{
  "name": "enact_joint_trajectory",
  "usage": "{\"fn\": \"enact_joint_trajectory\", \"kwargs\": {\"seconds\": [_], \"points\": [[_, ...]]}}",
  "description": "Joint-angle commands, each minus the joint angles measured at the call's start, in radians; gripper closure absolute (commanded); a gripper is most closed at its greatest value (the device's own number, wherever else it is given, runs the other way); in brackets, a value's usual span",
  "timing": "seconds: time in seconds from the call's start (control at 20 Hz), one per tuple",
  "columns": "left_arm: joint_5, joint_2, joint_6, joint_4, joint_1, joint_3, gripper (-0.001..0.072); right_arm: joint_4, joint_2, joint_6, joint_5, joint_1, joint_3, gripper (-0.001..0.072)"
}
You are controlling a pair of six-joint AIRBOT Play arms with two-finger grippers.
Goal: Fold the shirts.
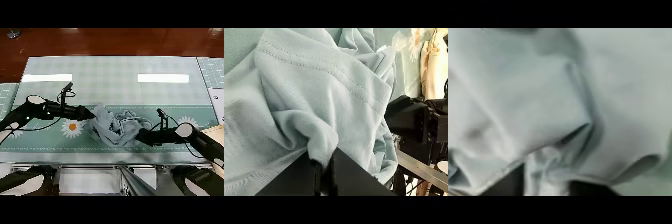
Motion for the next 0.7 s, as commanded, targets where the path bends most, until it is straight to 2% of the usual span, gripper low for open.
{"fn": "enact_joint_trajectory", "kwargs": {"seconds": [0.0,0.05,0.15,0.25,0.35,0.45,0.55,0.65], "points": [[0.003,-0.001,0.005,0.0,0.0,0.001,0.0686,0.032,-0.003,-0.031,-0.039,0.003,0.002,0.0599],[0.003,0.0,0.005,0.0,0.0,0.001,0.0686,0.04,-0.003,-0.065,-0.036,0.003,0.002,0.0684],[-0.006,0.001,0.004,-0.006,0.003,0.005,0.0686,0.039,-0.002,-0.111,-0.009,0.0,0.037,0.0684],[-0.047,0.015,0.005,-0.034,0.032,0.06,0.0686,-0.044,0.009,-0.118,0.042,-0.032,0.169,0.0685],[-0.079,0.059,0.004,-0.121,0.088,0.184,0.0687,-0.18,0.027,-0.098,0.093,-0.101,0.399,0.0685],[-0.045,0.117,0.0,-0.193,0.131,0.368,0.0688,-0.272,0.027,-0.069,0.118,-0.19,0.687,0.0685],[0.043,0.172,-0.038,-0.194,0.148,0.573,0.0688,-0.296,0.027,-0.071,0.138,-0.257,0.964,0.0685],[0.115,0.219,-0.124,-0.084,0.148,0.772,0.0688,-0.324,0.027,-0.081,0.226,-0.293,1.21,0.0685]]}}
